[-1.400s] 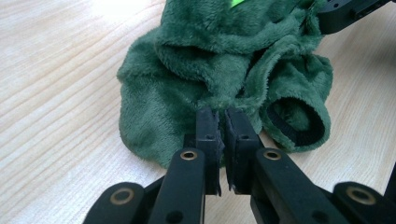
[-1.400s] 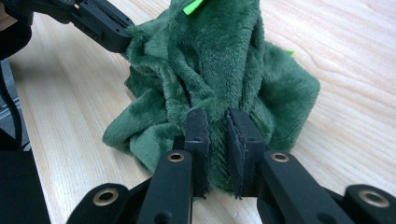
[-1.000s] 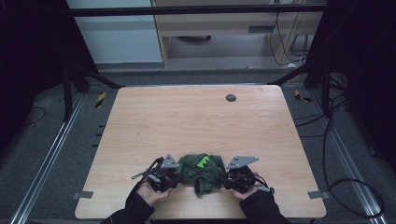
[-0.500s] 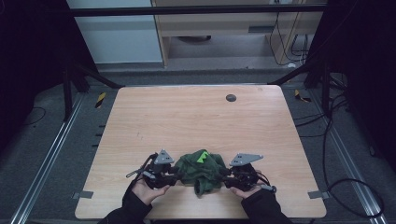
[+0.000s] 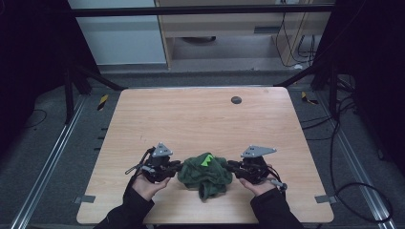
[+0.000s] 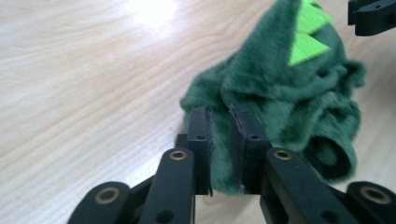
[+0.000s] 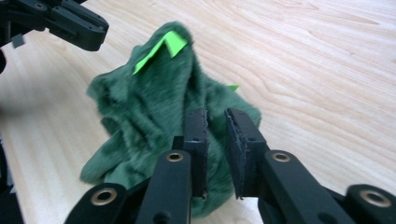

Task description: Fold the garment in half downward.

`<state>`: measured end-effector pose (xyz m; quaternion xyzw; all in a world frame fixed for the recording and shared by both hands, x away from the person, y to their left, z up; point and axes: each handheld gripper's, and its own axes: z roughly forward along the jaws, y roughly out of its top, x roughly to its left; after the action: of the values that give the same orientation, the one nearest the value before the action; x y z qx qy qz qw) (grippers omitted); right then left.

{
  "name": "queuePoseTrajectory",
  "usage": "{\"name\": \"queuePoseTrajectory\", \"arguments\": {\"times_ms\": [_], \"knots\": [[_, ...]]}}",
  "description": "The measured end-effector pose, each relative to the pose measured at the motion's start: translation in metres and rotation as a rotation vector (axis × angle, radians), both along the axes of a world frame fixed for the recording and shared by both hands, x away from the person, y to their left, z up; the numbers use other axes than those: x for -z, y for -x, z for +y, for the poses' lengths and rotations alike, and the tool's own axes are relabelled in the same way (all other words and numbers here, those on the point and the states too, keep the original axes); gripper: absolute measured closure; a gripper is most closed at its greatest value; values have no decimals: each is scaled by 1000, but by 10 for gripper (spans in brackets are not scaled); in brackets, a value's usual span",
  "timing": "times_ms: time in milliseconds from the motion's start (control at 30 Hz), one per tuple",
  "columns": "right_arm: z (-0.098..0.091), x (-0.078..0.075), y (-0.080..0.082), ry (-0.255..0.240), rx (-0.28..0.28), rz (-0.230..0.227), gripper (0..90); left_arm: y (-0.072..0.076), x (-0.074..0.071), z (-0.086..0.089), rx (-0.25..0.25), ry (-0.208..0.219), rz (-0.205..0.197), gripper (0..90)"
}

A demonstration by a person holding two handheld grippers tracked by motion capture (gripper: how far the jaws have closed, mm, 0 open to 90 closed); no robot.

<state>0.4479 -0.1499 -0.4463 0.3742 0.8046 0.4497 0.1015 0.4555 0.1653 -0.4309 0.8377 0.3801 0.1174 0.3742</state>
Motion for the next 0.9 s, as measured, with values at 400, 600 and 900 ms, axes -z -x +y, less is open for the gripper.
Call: {"name": "queuePoseTrajectory", "arguments": {"times_ms": [400, 600, 900], "knots": [[5, -1, -20, -2, 22, -2, 895, -25, -2, -7, -11, 12, -12, 896], [15, 2, -30, -3, 7, 0, 897, -34, 0, -15, 4, 33, 1, 898], [28, 11, -33, 28, -23, 28, 888, -37, 15, -25, 74, 3, 52, 897]]}}
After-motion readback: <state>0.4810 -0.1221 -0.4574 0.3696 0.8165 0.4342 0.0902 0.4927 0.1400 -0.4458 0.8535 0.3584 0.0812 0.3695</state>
